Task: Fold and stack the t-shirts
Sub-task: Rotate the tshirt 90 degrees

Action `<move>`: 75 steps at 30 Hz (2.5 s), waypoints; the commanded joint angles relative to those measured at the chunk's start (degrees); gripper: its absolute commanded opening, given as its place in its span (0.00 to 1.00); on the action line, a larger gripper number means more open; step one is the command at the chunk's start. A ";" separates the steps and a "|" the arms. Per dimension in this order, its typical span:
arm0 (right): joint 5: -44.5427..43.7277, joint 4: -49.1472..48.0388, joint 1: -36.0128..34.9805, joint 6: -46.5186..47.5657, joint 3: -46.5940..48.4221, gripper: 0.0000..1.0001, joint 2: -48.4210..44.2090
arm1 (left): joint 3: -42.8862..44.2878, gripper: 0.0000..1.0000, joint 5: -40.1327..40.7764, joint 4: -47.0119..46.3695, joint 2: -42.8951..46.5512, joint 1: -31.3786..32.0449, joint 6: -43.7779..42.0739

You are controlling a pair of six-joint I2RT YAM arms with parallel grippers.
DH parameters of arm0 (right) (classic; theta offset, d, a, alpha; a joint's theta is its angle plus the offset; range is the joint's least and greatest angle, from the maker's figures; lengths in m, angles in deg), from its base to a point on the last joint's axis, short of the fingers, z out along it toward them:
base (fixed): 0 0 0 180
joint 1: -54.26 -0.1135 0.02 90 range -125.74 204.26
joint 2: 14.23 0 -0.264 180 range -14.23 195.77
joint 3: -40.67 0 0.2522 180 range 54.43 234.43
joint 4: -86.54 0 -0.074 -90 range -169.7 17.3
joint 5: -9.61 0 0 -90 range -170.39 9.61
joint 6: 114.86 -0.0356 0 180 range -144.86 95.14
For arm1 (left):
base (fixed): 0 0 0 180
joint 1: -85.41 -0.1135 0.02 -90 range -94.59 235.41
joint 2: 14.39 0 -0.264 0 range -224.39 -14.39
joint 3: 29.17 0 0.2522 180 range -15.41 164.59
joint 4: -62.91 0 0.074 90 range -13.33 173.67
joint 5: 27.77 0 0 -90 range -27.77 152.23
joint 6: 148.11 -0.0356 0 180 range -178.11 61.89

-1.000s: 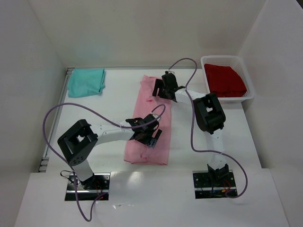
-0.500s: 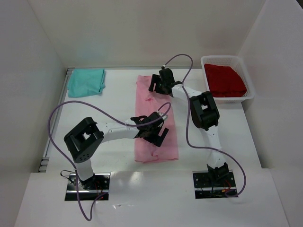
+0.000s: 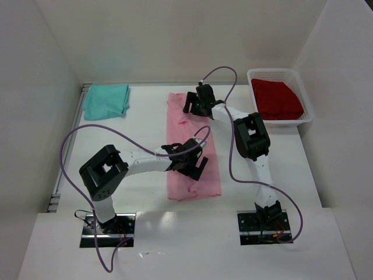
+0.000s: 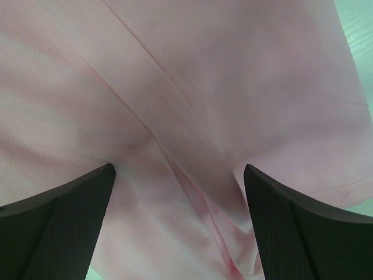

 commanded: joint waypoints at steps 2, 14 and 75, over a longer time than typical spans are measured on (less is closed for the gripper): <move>-1.76 3.19 2.16 0.57 -1.54 0.81 -1.63 | -3.00 0.99 0.96 3.48 -0.09 0.29 4.62; -1.14 0.73 3.22 0.57 -6.90 0.81 -3.92 | -3.62 0.99 2.72 4.63 -0.09 0.29 6.73; -9.06 13.38 -13.56 -23.25 -69.30 0.98 -66.22 | -23.30 0.99 11.51 -5.04 31.28 0.29 20.36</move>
